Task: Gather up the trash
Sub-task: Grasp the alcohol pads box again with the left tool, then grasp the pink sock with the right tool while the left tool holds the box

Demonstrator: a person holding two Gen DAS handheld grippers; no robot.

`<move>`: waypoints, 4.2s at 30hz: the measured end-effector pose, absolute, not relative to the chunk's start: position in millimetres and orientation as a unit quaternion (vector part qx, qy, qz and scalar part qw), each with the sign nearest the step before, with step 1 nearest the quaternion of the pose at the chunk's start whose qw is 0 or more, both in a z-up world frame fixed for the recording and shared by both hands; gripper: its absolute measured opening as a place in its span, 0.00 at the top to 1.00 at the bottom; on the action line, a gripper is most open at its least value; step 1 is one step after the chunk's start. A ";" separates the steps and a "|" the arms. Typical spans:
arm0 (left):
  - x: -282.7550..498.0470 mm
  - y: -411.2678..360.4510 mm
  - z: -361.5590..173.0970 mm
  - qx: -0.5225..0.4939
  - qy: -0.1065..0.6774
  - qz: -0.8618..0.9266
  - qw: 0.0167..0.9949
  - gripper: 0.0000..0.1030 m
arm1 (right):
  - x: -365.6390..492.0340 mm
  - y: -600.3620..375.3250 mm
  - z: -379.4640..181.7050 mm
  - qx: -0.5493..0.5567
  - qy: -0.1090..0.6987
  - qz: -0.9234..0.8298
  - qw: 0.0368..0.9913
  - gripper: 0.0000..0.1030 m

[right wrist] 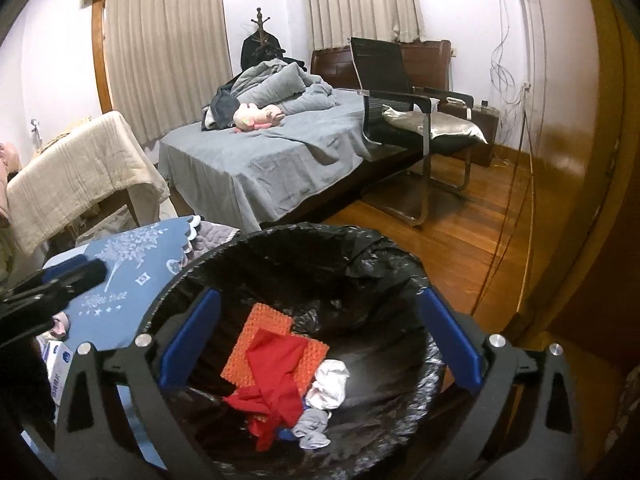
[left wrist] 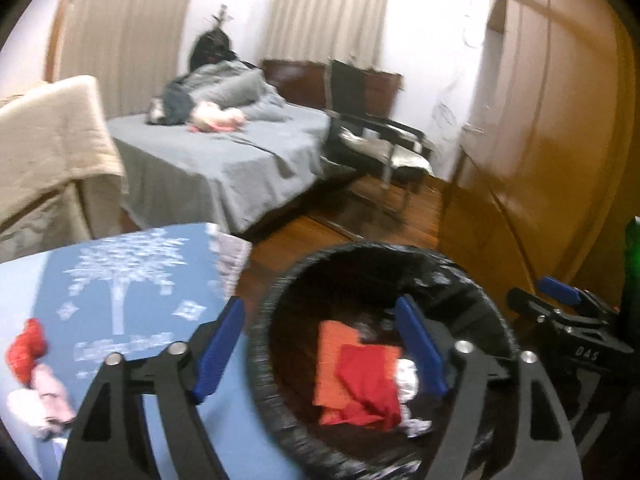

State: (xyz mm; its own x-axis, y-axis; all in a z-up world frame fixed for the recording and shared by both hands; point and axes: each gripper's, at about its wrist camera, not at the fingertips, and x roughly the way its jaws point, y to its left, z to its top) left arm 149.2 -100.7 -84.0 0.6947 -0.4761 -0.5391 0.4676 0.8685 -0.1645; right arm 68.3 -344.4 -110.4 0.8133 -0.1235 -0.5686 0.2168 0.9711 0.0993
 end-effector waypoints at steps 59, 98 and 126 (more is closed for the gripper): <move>88.1 71.6 -169.0 -0.019 0.371 -0.045 0.927 0.47 | 92.8 -148.9 -141.9 0.017 0.314 0.097 0.944 0.05; 118.1 217.1 -148.3 -0.049 0.327 0.097 0.939 0.47 | 190.1 30.6 -182.2 -0.040 0.369 0.201 0.906 0.12; 122.2 193.9 -128.3 -0.039 0.310 0.076 0.947 0.47 | 187.9 15.9 -156.8 -0.006 0.376 0.244 0.894 0.67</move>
